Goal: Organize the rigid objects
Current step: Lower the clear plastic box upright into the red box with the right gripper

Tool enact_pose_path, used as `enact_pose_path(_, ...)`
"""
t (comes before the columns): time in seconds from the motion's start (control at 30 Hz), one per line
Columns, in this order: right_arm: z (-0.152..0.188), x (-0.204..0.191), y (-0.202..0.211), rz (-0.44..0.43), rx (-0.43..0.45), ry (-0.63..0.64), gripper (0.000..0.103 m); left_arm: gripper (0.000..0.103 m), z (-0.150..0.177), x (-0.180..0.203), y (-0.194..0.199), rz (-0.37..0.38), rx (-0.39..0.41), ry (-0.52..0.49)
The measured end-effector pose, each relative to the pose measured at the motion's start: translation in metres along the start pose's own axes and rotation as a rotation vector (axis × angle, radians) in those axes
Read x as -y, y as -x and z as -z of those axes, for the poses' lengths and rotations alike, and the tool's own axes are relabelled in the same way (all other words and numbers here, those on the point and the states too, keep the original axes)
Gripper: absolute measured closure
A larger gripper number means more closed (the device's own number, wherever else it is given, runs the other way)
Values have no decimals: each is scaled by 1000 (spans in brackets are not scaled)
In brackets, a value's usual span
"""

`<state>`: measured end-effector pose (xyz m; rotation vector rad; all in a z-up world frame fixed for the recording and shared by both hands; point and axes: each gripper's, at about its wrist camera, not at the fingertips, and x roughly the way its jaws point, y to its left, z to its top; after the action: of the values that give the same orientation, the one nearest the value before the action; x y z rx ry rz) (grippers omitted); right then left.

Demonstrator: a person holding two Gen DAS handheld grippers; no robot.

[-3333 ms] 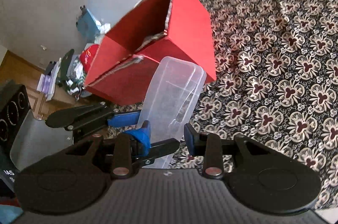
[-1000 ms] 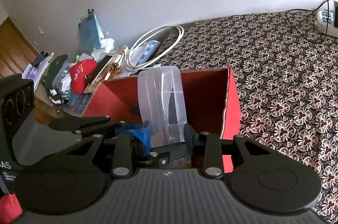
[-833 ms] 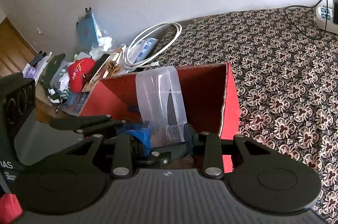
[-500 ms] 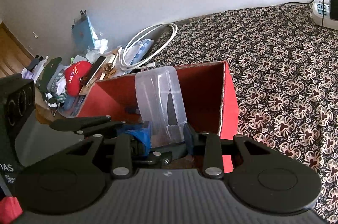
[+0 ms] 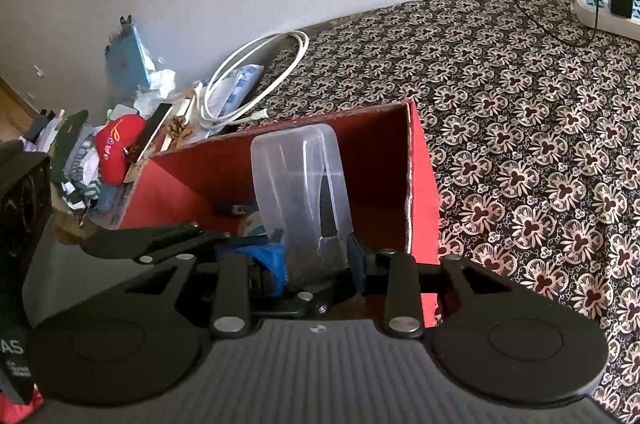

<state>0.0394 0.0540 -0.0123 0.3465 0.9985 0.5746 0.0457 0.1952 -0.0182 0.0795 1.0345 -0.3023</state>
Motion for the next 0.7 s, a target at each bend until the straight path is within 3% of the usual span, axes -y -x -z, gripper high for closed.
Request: enact_pose_path(0.7,-6,-9,-13,105,1,69,90,53,-2,-5,-19,17,-51,29)
